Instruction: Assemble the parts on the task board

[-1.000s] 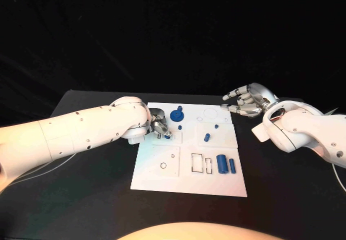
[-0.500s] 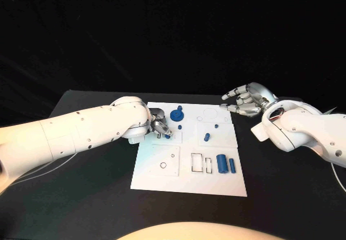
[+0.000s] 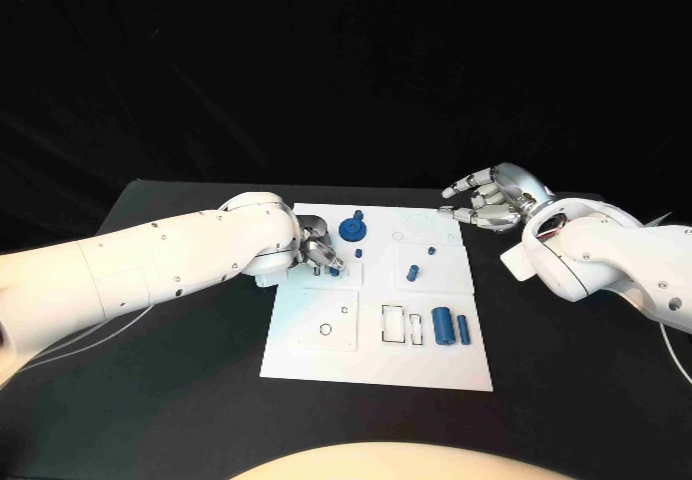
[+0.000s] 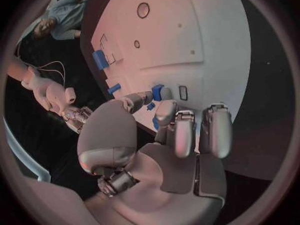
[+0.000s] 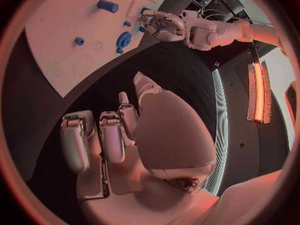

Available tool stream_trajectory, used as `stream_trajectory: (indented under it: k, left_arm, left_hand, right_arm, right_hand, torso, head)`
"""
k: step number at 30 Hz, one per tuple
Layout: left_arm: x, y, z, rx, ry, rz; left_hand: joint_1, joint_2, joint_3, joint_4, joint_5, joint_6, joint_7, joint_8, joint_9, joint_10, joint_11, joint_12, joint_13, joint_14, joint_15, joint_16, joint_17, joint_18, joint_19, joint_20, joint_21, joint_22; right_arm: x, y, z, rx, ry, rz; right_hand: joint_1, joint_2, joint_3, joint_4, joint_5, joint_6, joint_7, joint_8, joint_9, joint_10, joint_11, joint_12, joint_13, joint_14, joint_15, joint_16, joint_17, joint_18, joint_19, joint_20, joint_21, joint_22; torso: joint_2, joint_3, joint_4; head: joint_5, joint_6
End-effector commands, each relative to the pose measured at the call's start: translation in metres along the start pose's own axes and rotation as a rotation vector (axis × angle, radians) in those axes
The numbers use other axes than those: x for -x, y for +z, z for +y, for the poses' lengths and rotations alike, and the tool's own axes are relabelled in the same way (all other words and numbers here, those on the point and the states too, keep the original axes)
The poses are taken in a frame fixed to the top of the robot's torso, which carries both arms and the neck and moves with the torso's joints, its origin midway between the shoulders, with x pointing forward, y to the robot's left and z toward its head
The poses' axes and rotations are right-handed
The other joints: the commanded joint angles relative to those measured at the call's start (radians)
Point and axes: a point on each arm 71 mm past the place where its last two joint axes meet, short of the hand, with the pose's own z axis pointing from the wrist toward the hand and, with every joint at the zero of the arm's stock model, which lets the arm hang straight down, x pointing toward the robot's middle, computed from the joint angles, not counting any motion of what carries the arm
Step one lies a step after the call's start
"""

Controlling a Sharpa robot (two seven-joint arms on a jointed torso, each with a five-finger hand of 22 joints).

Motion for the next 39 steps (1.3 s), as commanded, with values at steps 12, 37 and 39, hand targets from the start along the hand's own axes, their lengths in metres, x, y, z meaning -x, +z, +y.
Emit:
stream_trajectory:
  k: [12,37,39]
  left_arm:
    - [-0.001,0.001,0.001,-0.005,-0.004,0.013]
    - [0.008,-0.009,0.007,-0.023,-0.083,-0.017]
    - [0.012,-0.012,0.008,-0.028,-0.103,-0.022]
  left_hand:
    - [0.014,-0.008,-0.143,0.067,-0.016,0.011,0.003,-0.018,-0.004,0.002,-0.003,0.005,0.005,0.101,-0.006,0.002,0.253,-0.015,0.003,-0.009,-0.007,0.071]
    - [0.044,-0.009,-0.267,0.143,-0.111,-0.001,0.011,-0.038,-0.008,-0.017,0.003,-0.018,-0.02,0.095,-0.002,-0.009,0.235,-0.012,-0.007,-0.008,-0.016,0.058]
    - [0.051,-0.009,-0.274,0.142,-0.109,-0.015,0.016,-0.047,-0.011,-0.036,0.008,-0.04,-0.046,0.093,0.001,-0.014,0.228,-0.008,-0.019,-0.006,-0.024,0.044]
  right_arm:
    - [0.0,0.0,0.001,0.018,-0.007,0.004]
    - [0.002,0.001,-0.001,0.015,-0.009,-0.006]
    - [0.002,0.002,-0.001,0.014,-0.009,-0.008]
  right_hand:
    - [-0.011,0.002,0.008,0.0,0.003,-0.009,0.0,0.005,-0.001,0.004,-0.004,0.004,0.036,0.091,-0.006,-0.004,0.201,-0.009,0.094,-0.01,-0.005,0.25]
    - [-0.018,0.002,0.008,0.003,0.002,-0.011,0.0,0.006,-0.001,0.004,-0.004,0.003,0.036,0.091,-0.006,-0.004,0.201,-0.009,0.094,-0.01,-0.007,0.249]
    - [-0.018,0.002,0.008,0.003,0.002,-0.011,0.0,0.006,-0.001,0.004,-0.004,0.003,0.036,0.091,-0.006,-0.004,0.201,-0.009,0.094,-0.01,-0.007,0.249]
  torso:
    - [0.0,-0.0005,0.0]
    - [-0.002,-0.0008,0.0013]
    - [-0.003,-0.0007,0.0018]
  head:
    - [-0.001,0.004]
    - [-0.003,0.01]
    - [-0.004,0.009]
